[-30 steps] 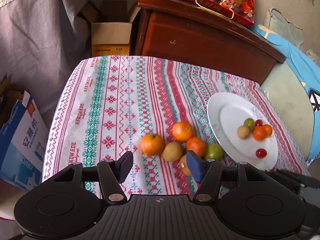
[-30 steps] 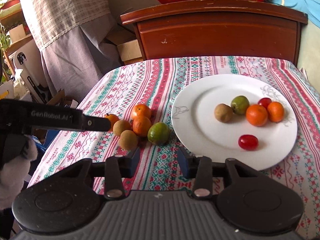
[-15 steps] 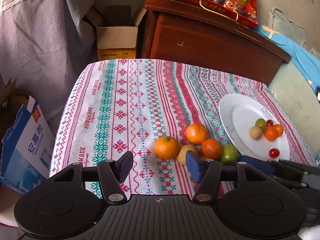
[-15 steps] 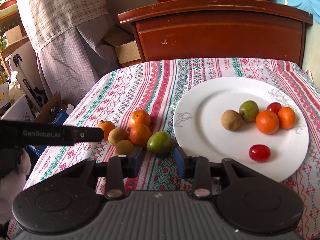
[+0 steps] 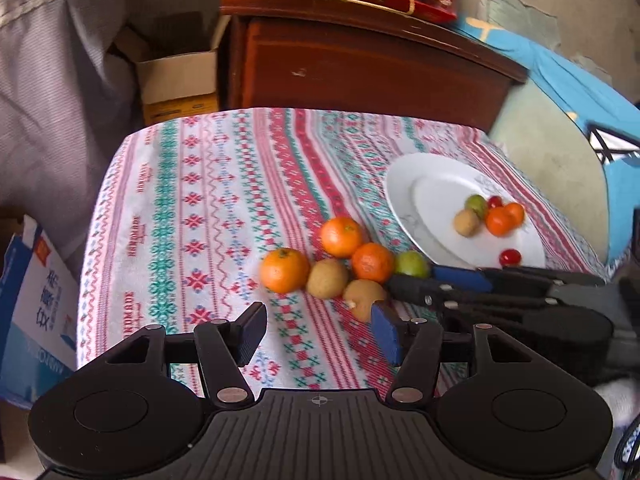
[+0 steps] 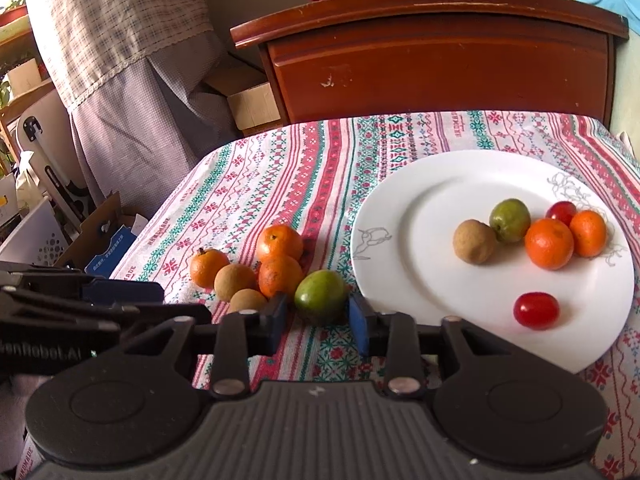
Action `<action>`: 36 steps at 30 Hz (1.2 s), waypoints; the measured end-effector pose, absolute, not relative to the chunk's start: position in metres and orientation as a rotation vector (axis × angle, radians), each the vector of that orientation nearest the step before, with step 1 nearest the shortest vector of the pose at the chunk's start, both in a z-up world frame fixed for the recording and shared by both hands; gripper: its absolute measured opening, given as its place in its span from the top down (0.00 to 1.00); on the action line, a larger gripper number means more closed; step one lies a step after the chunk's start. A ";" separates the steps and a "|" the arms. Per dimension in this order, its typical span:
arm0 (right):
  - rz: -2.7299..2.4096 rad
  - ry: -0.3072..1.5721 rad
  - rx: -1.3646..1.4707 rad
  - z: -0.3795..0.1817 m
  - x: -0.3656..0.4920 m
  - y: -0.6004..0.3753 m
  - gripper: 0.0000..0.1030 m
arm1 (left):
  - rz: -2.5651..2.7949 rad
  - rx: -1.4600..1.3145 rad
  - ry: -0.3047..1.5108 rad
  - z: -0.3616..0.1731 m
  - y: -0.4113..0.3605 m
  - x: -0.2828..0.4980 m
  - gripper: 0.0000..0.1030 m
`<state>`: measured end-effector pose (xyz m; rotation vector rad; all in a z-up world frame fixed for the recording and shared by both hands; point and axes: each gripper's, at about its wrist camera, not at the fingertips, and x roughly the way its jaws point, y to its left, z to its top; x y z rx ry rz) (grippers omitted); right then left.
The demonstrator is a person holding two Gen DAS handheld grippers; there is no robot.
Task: Organize fruits
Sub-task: 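Grasp a brown kiwi with the left gripper while the right gripper grasps a green lime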
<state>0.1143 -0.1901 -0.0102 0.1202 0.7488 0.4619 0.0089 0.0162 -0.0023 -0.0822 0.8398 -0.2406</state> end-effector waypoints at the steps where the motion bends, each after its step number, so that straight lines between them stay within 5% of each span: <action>1: 0.466 0.749 0.123 -0.010 0.114 -0.191 0.71 | -0.248 -0.083 0.840 -0.003 0.015 0.009 0.45; 31: 0.500 0.776 0.174 0.006 0.093 -0.234 0.71 | -0.286 0.059 0.771 -0.019 -0.030 0.014 0.59; 36: 0.497 0.776 0.181 0.007 0.093 -0.236 0.71 | -0.278 0.106 0.769 -0.025 -0.038 0.016 0.69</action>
